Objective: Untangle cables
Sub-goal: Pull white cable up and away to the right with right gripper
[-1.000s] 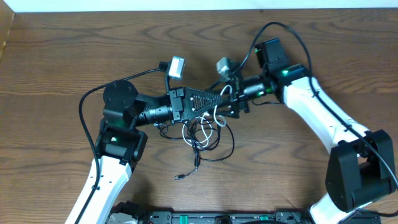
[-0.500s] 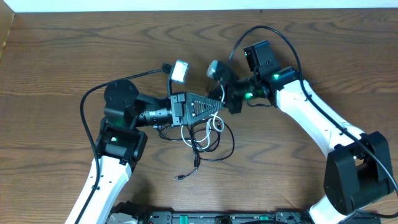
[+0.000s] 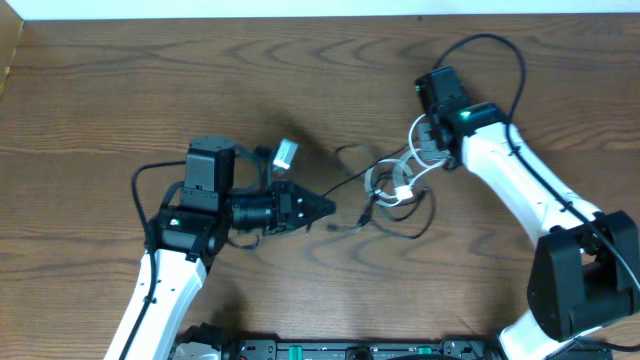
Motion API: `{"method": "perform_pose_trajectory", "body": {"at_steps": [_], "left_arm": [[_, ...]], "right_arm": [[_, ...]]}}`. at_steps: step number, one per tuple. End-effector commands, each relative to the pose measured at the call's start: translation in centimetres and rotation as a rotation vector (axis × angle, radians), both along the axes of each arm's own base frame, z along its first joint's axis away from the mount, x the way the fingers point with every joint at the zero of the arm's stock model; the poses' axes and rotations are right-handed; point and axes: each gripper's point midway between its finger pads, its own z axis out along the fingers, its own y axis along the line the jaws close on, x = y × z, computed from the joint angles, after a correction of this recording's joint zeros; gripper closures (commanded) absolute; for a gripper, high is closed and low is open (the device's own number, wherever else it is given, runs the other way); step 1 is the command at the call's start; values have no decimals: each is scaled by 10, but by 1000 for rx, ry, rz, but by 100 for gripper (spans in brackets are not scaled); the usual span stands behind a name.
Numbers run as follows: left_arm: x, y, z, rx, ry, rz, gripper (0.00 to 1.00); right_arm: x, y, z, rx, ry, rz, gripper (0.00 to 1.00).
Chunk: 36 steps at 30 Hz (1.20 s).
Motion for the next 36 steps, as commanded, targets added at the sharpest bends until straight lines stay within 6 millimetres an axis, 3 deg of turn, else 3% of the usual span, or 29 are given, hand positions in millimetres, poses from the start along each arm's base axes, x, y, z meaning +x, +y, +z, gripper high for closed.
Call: {"method": "perform_pose_trajectory", "body": {"at_steps": [1,4,5,7,8,11,12,13,16,24,28,30,36], "left_arm": [[21,47,-50,353,-81,148,93],[18,81,-78,548,4,245,92],[17,87,-82,576,22,258,93],[16,89,-82,580,28,263,93],[17,89,-82,579,26,263,93],[19,88,-81,572,16,264,92],[19,86,-80,564,13,262,93],[19,82,-77,535,6,250,93],[21,78,-73,508,-5,241,92],[24,84,-76,547,-15,261,92],[27,95,-82,613,-17,293,93],[26,98,-84,630,-13,300,93],[26,98,-84,630,-12,300,92]], "right_arm": [[2,-60,14,-103,-46,-189,99],[-4,-82,9,-82,-7,-244,99],[-6,-83,6,-42,11,-251,99],[-6,-65,-2,121,49,-222,99],[-5,-51,-5,214,66,-178,99],[-5,29,10,608,97,199,99],[-10,61,28,763,81,373,99],[-26,103,63,1003,36,630,99],[-41,133,93,1162,-16,820,99],[-56,162,82,1093,34,887,99],[-62,175,93,1143,17,951,99],[-63,180,109,1197,-23,998,99],[-12,172,196,1141,-303,889,99]]}}
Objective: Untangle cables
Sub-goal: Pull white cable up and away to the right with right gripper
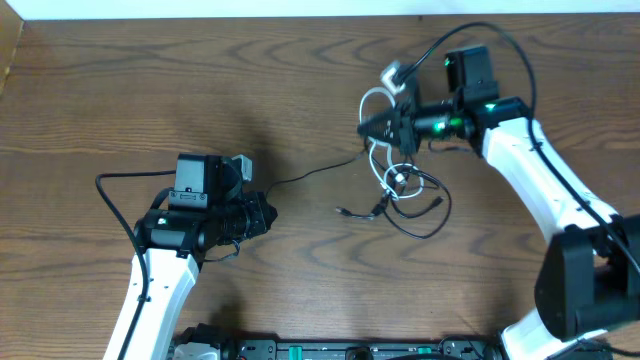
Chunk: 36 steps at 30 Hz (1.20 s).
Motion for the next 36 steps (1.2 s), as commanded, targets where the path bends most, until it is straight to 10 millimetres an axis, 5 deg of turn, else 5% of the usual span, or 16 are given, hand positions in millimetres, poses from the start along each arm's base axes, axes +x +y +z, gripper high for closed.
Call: {"method": "perform_pose_trajectory", "body": {"at_steps": [1,6,11,15,17,22,25,26,29,36], "left_arm": [[3,5,2,29,-25,-5,93],[3,5,2,31,-25,-4,93],[3,5,2,32,-25,-4,93],[3,5,2,32,-25,-4,92],[3,5,2,32,-25,-4,93],[3,5,2,31,-25,-4,92],[3,5,2,32,-22,-4,93],[2,5,2,32,-21,-4,93],[2,5,2,32,-21,-4,92],[-1,6,0,34,-6,-4,93]], "right_arm": [[22,-9,96,70,-121,-171,99],[25,-22,207,174,-358,-322,99],[-19,-34,325,316,-700,-323,99],[-46,-60,389,382,-881,-469,99],[-39,-77,393,360,-869,-604,99],[3,-122,349,125,-757,-891,99],[33,-164,289,-161,-650,-1076,99],[46,-199,248,-371,-563,-1197,99],[52,-262,191,-700,-423,-1387,99],[44,-380,107,-1160,-137,-1600,99]]}}
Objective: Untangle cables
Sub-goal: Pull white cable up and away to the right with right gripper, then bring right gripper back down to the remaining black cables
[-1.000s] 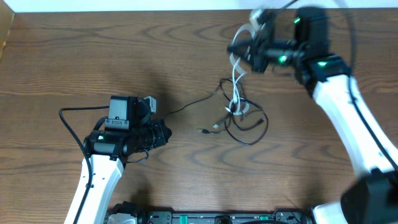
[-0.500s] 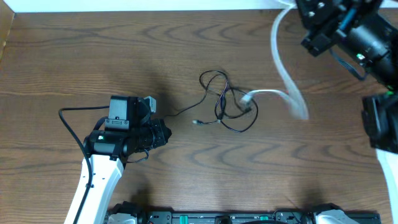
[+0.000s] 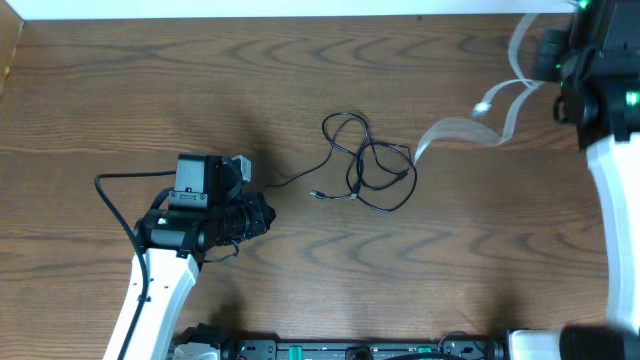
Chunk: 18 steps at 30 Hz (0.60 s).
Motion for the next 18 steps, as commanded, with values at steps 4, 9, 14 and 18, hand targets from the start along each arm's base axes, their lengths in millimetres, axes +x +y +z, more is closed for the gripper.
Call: {"method": "perform_pose_trajectory", "body": {"at_steps": [4,9,14,18], "left_arm": [[-2,3,1,18,-2,-12,92],[-2,3,1,22,-4,-10,93],[-1,3,1,21,-6,-10,93],[-1,3,1,22,-6,-10,92]], "right_arm": [[-29,-116,-42,-102,160,-368,99],[-29,-139,-69,76,178,-340,87],[-21,-121,-87,338,162,-181,18],[-14,-100,-88,446,146,-83,23]]}}
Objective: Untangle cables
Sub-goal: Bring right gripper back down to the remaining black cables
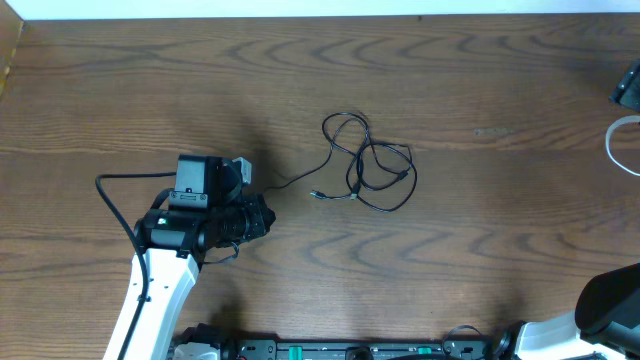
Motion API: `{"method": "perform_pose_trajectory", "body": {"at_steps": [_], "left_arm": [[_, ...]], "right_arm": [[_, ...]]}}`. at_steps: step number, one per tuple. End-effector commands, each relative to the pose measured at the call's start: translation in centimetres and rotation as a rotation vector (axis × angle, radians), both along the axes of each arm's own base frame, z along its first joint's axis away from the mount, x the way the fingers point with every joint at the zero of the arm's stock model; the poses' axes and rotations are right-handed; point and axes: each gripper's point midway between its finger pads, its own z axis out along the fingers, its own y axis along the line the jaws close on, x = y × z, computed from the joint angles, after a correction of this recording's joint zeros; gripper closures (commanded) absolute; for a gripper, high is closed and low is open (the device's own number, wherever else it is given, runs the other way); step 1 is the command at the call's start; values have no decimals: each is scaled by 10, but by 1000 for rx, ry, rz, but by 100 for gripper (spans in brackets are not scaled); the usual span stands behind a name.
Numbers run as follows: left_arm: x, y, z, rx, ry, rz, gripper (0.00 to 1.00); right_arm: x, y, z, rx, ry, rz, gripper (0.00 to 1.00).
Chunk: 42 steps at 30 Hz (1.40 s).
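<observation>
A thin black cable (pixel 361 152) lies in loose loops at the table's middle, its small plug (pixel 316 194) pointing left. One strand runs left from the loops to my left gripper (pixel 266 215), which sits low over the table, left of centre, and seems shut on that strand; its fingers are mostly hidden under the wrist. A curve of white cable (pixel 612 146) shows at the right edge, well apart from the black one. Of my right arm only a dark part (pixel 629 88) at the right edge shows; its gripper is out of frame.
The wooden table (pixel 200 80) runs to a white strip along the far edge. The left arm's own black lead (pixel 110 195) loops out to its left. The right arm's base (pixel 610 300) stands at the bottom right corner.
The right arm has moved out past the right edge, and the white cable that trailed from the loops to the top right is now only a curve at that edge. The black cable and left arm have not moved.
The white and black cables lay tangled together right of centre, the right gripper at them and the left gripper pointing at them. Then the left gripper was back at the left with a black strand and the right held the white loops. Then the white cable stretched free to the right, and now the black lies alone.
</observation>
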Motion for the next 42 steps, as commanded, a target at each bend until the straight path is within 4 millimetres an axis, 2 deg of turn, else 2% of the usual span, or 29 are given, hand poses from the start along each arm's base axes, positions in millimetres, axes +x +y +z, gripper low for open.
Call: {"method": "perform_pose_trajectory", "body": {"at_steps": [1,8,12,15,19,21,28,32,34,37,40,41,42], "left_arm": [[3,3,3,16,-19,-1,93],[3,3,3,15,-19,-1,93],[3,3,2,16,-13,-1,93],[3,3,0,16,-4,-1,93],[3,3,-4,18,10,-1,92],[3,3,-6,19,18,-1,93],[3,3,-15,23,58,-2,93],[3,3,-19,25,79,-2,93],[3,3,-21,25,86,-3,92],[3,3,-21,26,88,-3,93],[3,2,-21,22,89,-4,93],[2,2,-21,19,89,-5,92],[2,1,-21,19,89,-6,93]], "right_arm": [[17,41,-3,196,-73,149,23],[21,95,-5,343,-77,326,19],[13,123,-20,350,3,416,16],[7,144,-38,375,62,458,15],[-7,179,-75,418,162,517,14],[-14,201,-93,449,193,564,14],[-39,302,-150,608,207,801,14],[-40,332,-169,624,167,814,16],[-38,340,-182,595,143,777,22],[-32,332,-204,505,116,625,25],[-28,330,-214,470,66,544,30],[-27,333,-214,477,49,540,33],[-25,336,-214,487,30,538,41]]}}
